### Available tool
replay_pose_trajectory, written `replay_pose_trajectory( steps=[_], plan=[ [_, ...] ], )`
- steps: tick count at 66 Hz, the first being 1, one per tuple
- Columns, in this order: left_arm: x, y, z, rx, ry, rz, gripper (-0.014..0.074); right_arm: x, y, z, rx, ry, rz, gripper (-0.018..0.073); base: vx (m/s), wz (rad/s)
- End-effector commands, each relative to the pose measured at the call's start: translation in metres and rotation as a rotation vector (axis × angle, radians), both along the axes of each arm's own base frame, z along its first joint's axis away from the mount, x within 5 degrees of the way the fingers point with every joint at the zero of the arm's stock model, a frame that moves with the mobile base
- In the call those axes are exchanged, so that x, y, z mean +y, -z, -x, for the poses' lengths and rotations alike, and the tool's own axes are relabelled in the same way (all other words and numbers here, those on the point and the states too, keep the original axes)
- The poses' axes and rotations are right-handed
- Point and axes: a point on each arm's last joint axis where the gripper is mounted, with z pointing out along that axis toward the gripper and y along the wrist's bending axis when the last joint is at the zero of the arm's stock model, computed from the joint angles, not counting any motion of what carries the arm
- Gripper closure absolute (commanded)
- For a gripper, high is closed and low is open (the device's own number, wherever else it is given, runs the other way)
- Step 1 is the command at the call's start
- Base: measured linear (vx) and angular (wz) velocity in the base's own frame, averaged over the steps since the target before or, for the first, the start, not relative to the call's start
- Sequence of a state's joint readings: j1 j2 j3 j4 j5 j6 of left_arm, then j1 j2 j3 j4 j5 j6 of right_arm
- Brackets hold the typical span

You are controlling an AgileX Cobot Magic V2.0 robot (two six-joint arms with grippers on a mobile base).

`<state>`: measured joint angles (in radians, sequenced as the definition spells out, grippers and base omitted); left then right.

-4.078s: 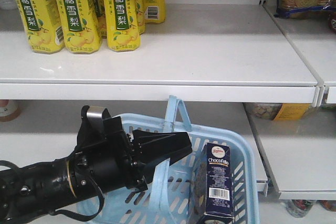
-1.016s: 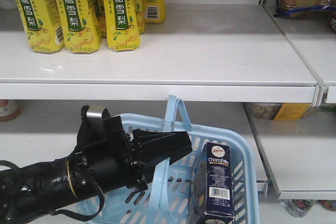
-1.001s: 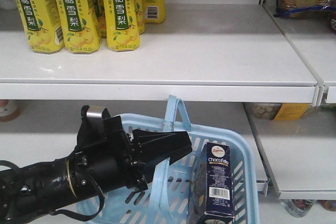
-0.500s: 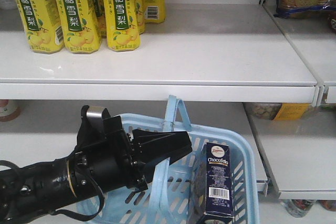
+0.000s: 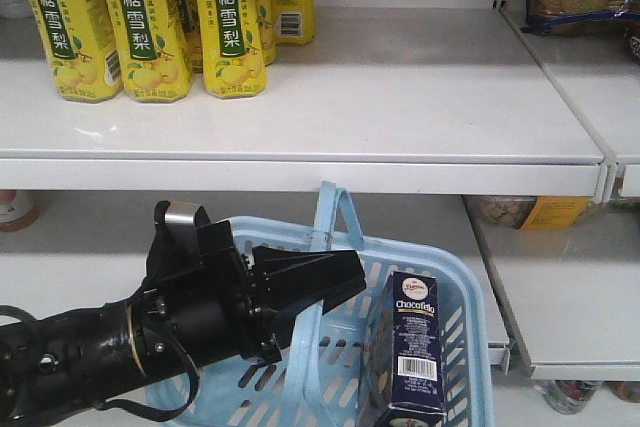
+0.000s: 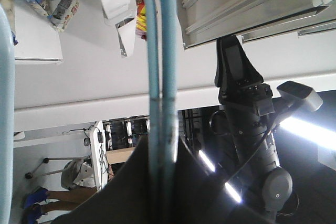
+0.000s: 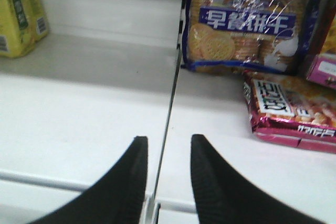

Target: Left arm holds basket, right arm returns cookies

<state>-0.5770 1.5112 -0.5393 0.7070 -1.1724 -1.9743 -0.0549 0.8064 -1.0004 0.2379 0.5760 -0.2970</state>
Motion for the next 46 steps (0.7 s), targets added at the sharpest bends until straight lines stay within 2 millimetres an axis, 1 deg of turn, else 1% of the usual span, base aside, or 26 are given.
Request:
replay_pose_trajectory(
  steps=[1,11,18,25,30,35,46],
  plan=[
    [0.014,-0.04,-0.01,-0.097,-0.107,0.296,0.0599,0.001,-0.012,0.005,-0.017,-0.006,-0.006,0.0231,0.0,0.0],
    [0.014,-0.04,-0.01,-0.097,-0.107,0.296,0.0599,0.003,-0.007,0.007,0.039,-0.022,-0.046,0.0022,0.0,0.0],
    [0.014,-0.04,-0.01,-0.097,-0.107,0.296,0.0599,0.004,-0.009,0.006,0.018,-0.023,-0.064,-0.0051,0.0,0.0],
    [0.014,-0.04,-0.01,-0.097,-0.107,0.296,0.0599,0.006,-0.01,0.006,0.014,-0.037,-0.101,-0.0047,0.0,0.0],
    [0.014,-0.04,-0.01,-0.097,-0.107,0.296,0.0599,0.009,-0.01,0.004,0.019,-0.062,-0.161,-0.0033,0.0,0.0],
    [0.014,-0.04,-0.01,-0.097,-0.107,0.296,0.0599,0.015,-0.009,0.0,0.029,-0.116,-0.234,-0.0017,0.0,0.0],
    [0.014,-0.04,-0.01,-0.097,-0.107,0.296,0.0599,0.029,-0.006,-0.015,0.059,-0.269,-0.336,-0.0015,0.0,0.0]
  ],
)
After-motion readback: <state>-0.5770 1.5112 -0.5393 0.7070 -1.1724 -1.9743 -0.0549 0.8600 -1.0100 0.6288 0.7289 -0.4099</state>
